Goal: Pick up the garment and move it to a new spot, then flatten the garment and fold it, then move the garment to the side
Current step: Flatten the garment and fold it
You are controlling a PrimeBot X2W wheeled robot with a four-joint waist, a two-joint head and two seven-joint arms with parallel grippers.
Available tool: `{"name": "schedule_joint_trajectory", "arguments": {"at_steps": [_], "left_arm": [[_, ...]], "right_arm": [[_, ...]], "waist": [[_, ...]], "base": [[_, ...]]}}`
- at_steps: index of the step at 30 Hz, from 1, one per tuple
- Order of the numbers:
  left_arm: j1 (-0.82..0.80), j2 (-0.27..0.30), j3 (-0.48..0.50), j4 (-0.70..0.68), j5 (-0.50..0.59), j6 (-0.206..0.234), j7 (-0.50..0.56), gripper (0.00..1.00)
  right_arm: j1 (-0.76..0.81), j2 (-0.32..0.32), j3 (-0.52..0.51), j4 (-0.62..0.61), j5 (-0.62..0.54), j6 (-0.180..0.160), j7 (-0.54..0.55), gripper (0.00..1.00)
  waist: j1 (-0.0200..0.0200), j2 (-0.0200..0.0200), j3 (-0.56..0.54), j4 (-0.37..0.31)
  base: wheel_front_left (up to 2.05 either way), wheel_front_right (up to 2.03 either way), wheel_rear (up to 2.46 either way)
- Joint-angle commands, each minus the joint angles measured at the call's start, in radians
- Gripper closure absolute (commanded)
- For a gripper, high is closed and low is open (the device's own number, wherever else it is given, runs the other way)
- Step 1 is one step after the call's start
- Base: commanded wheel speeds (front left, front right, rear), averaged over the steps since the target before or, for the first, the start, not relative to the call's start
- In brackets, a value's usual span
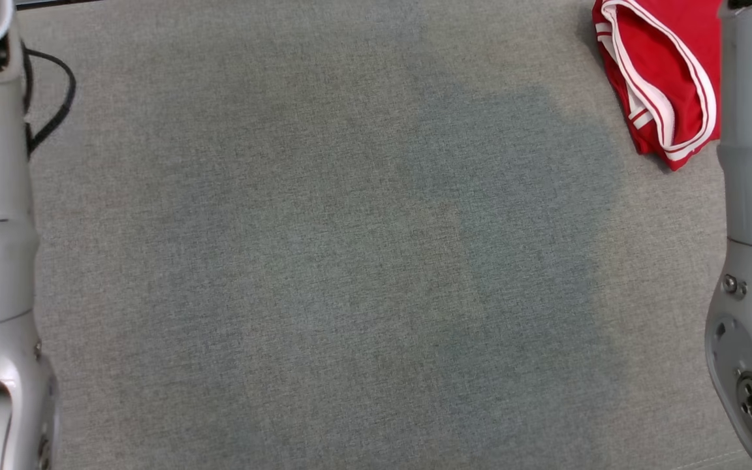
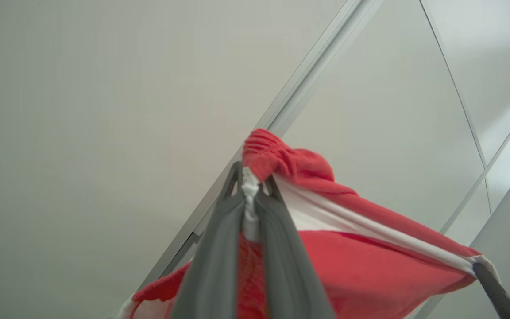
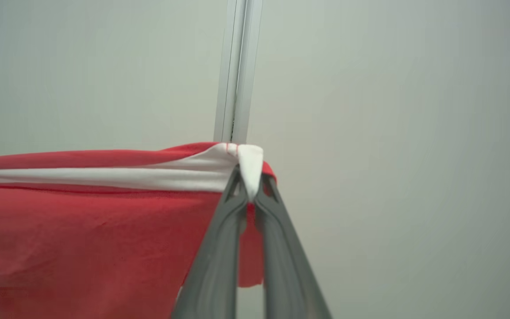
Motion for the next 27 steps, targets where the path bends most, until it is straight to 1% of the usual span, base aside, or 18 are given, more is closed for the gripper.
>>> {"name": "schedule_joint_trajectory", "arguments": {"at_steps": [1,4,8,12,15,16,18,19,21,25,27], "left_arm": [[0.003,0.014,0.019,0.024,0.003,-0.004,-0.024,1.0],[0.055,-0.004,-0.012,0.069,0.008,-0.046,-0.054,1.0],[0.17,-0.016,-0.085,0.121,0.031,-0.084,-0.08,1.0],[0.327,-0.033,-0.164,0.155,0.033,-0.098,-0.113,1.0],[0.451,-0.041,-0.227,0.154,0.01,-0.102,-0.113,1.0],[0.493,-0.044,-0.241,0.141,-0.013,-0.101,-0.114,1.0],[0.573,-0.021,-0.283,0.119,-0.012,-0.102,-0.123,1.0],[0.618,-0.021,-0.305,0.107,-0.019,-0.1,-0.123,1.0],[0.696,-0.016,-0.341,0.092,-0.026,-0.099,-0.117,1.0],[0.835,0.007,-0.383,0.045,-0.036,-0.096,-0.099,1.0],[0.9,0.02,-0.384,0.016,-0.043,-0.077,-0.098,1.0]], "right_arm": [[-0.003,-0.019,-0.024,0.024,0.004,-0.008,-0.014,1.0],[0.049,-0.014,-0.011,0.091,0.027,-0.008,-0.011,1.0],[0.182,-0.009,0.033,0.169,0.078,-0.005,0.048,1.0],[0.347,-0.013,0.074,0.2,0.139,-0.005,0.119,1.0],[0.465,-0.043,0.091,0.175,0.168,-0.005,0.172,1.0],[0.505,-0.052,0.097,0.159,0.176,-0.005,0.196,1.0],[0.591,-0.08,0.091,0.117,0.183,-0.005,0.247,1.0],[0.639,-0.088,0.081,0.091,0.187,-0.005,0.276,1.0],[0.736,-0.09,0.048,0.023,0.198,-0.005,0.342,1.0],[0.934,-0.069,-0.014,-0.189,0.202,-0.005,0.477,1.0],[1.043,-0.06,-0.046,-0.31,0.182,-0.005,0.561,1.0]], "waist": [[-0.0001,-0.0002,0.002,0.002],[-0.0001,-0.0002,0.01,0.009],[-0.0001,-0.0002,0.012,0.015],[-0.0001,-0.0002,-0.005,0.024],[-0.0001,-0.0002,-0.034,0.033],[-0.0001,-0.0002,-0.046,0.036],[-0.0001,-0.0002,-0.077,0.049],[-0.0001,-0.0002,-0.094,0.057],[-0.0001,-0.0002,-0.126,0.072],[-0.0001,-0.0002,-0.185,0.093],[-0.0001,-0.0002,-0.208,0.103]], "base": [[0.0,0.0,0.0],[0.0,0.0,0.0],[0.0,0.0,0.0],[0.0,0.0,0.0],[0.0,0.0,0.0],[0.0,0.0,0.0],[0.0,0.0,0.0],[0.0,0.0,0.0],[0.0,0.0,0.0],[0.0,0.0,0.0],[0.0,0.0,0.0]]}}
